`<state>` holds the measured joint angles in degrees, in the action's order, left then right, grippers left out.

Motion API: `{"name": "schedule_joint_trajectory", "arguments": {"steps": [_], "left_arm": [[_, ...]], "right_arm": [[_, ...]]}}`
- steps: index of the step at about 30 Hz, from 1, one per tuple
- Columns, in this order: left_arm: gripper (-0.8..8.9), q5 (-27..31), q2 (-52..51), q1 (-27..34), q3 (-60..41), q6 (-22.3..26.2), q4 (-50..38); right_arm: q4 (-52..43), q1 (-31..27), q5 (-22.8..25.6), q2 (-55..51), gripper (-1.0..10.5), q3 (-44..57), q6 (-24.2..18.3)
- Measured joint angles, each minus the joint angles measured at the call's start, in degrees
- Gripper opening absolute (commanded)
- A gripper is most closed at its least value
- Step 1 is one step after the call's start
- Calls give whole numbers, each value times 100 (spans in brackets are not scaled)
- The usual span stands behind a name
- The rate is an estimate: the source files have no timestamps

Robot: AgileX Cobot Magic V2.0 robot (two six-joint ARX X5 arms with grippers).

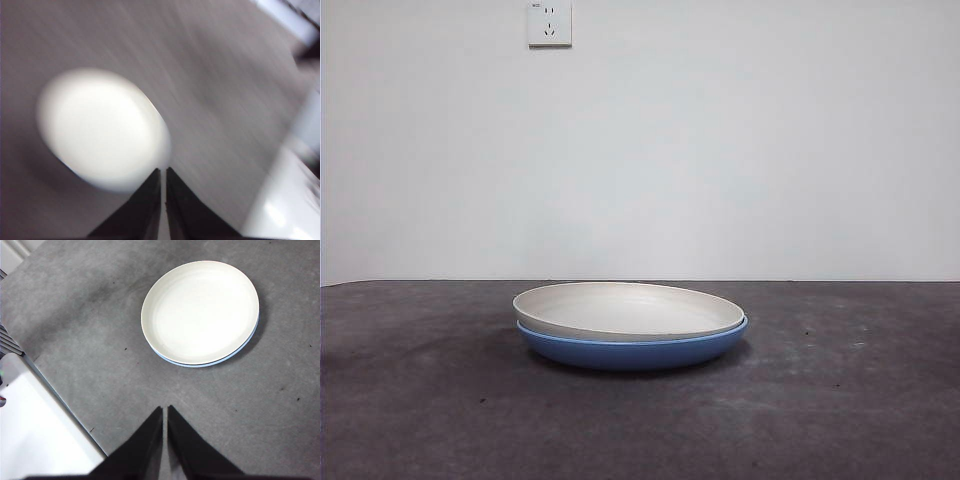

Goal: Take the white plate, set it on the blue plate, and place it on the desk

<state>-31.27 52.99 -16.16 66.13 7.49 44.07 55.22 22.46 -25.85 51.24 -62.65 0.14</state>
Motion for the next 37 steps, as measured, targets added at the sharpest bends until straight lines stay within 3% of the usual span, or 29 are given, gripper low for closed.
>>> {"name": "schedule_joint_trajectory", "arguments": {"steps": [5,10,14,26,37], "left_arm": [[18,232,-879,933,-94,197,-1628],[19,1241,-1858,1681,-907,280,-2953],[19,1930,-2597,1947,-1998,321,-3716],[19,2369,-4096,2142,-4863,343,-4201],[19,2389,-5139,2142,-5987,339,-3720]], "right_arm": [[0,0,0,0,9,0,2],[0,0,0,0,9,0,0],[0,0,0,0,9,0,0],[0,0,0,0,9,0,0],[0,0,0,0,9,0,0]]}}
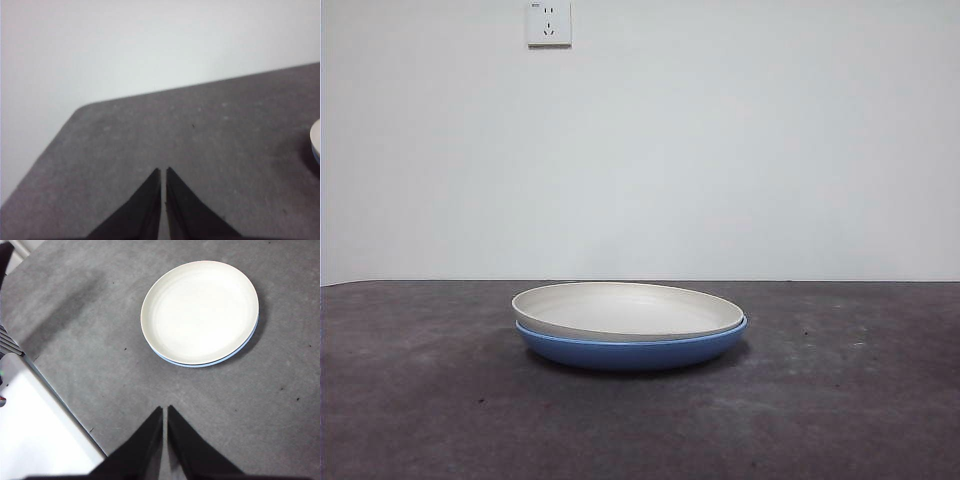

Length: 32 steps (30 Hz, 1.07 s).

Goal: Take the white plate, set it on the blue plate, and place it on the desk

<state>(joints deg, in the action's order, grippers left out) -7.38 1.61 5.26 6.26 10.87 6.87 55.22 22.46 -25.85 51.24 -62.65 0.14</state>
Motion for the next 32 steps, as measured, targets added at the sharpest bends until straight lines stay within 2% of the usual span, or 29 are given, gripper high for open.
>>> {"name": "schedule_joint_trajectory", "arguments": {"steps": [9,17,32], "left_arm": [[19,0,-138,0,-439,-90,221],[19,7,-136,0,-442,-260,313],[19,4,-136,0,-442,-269,313]], "right_arm": [[-2,0,0,0,9,0,0],[-2,0,0,0,9,0,2],[-2,0,0,0,9,0,0]]}}
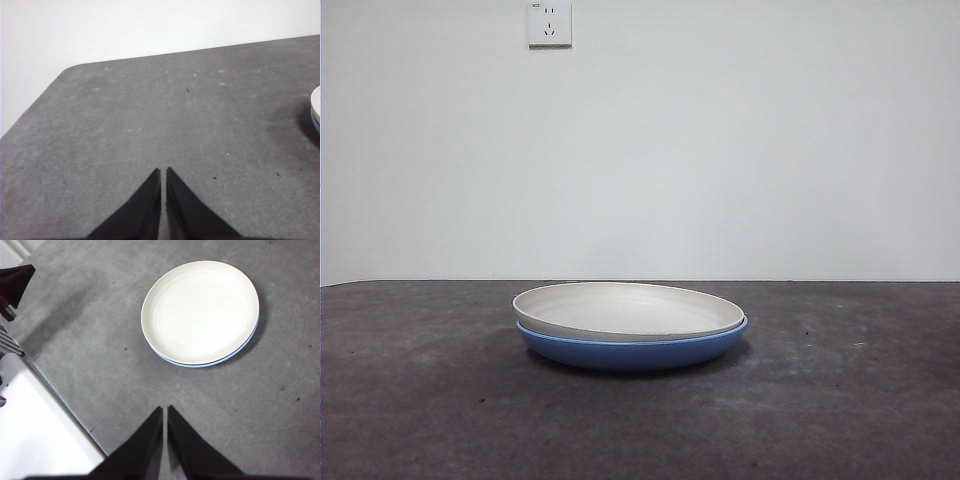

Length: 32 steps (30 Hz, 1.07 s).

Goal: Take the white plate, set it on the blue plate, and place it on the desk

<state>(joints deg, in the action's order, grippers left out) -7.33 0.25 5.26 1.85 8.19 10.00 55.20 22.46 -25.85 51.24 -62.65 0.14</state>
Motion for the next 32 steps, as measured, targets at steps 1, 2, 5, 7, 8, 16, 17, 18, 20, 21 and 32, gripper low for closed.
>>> {"name": "schedule_joint_trajectory", "arguments": {"steps": [1,2,5,7,8,16,17,18,20,21,32], "left_arm": [[19,0,0,0,0,0,0],[19,0,0,0,0,0,0],[19,0,0,0,0,0,0],[19,0,0,0,0,0,0],[19,0,0,0,0,0,0],[19,0,0,0,0,0,0],[19,0,0,0,0,0,0],[19,0,0,0,0,0,0],[19,0,0,0,0,0,0],[19,0,0,0,0,0,0],[19,0,0,0,0,0,0]], "right_arm": [[0,0,0,0,9,0,2],[0,0,0,0,9,0,0],[0,0,0,0,9,0,2],[0,0,0,0,9,0,0],[0,0,0,0,9,0,2],[-31,0,35,0,9,0,-72],[-63,0,59,0,9,0,-111],[-127,-7,103,0,9,0,-153],[-422,-107,240,-11,9,0,-267],[-616,-188,291,-24,9,2,-319],[-3851,-2184,369,-1707,9,2227,-470]]}}
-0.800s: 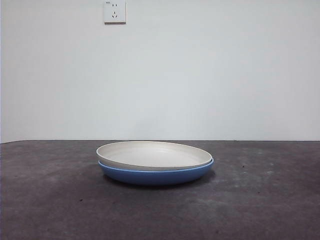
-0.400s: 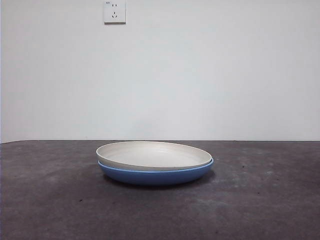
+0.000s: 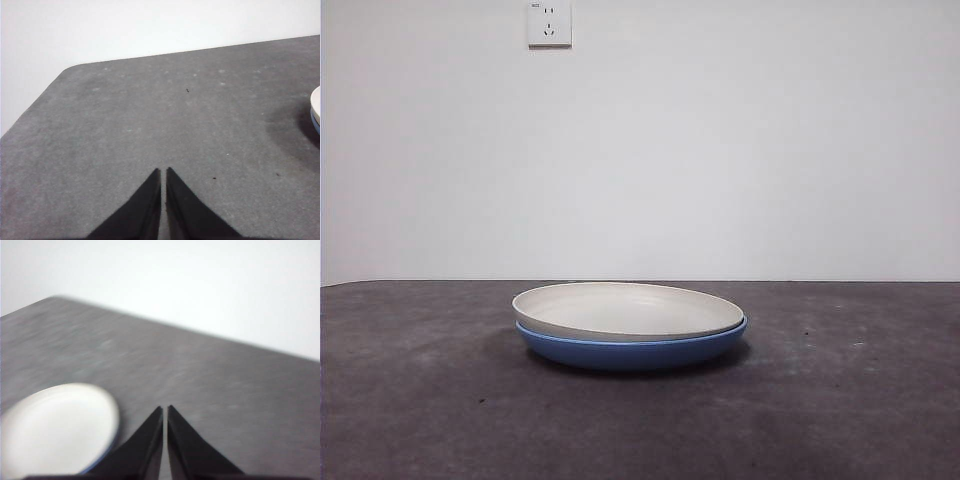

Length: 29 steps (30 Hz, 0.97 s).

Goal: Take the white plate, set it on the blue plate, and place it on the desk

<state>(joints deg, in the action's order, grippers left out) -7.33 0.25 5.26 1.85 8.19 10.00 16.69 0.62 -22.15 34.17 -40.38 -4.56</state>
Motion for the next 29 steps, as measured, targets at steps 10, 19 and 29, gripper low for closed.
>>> {"name": "schedule_joint_trajectory", "arguments": {"steps": [10,19,29], "left_arm": [[19,0,0,0,0,0,0],[19,0,0,0,0,0,0],[19,0,0,0,0,0,0]], "right_arm": [[-1759,-634,588,-1910,9,2371,0],[-1779,-640,1169,-2824,9,3346,20],[-1388,-640,1178,-3241,9,3947,293]]}}
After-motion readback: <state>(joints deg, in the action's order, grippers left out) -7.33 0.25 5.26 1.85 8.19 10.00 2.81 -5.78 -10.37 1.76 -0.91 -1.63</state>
